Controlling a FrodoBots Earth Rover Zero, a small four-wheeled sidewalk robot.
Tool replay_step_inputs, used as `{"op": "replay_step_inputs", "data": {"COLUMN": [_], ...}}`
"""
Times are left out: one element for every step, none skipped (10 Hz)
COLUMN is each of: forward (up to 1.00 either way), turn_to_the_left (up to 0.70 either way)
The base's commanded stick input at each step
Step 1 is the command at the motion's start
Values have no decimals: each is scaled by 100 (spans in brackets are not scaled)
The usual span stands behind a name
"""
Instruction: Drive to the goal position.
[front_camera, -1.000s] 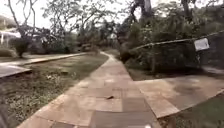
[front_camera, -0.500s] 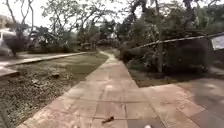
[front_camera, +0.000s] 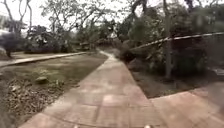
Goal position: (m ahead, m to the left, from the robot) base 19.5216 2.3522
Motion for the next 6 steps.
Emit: {"op": "replay_step_inputs", "data": {"forward": [100, 100, 100, 100, 100, 100], "turn_to_the_left": [0, 0, 0, 0, 0, 0]}}
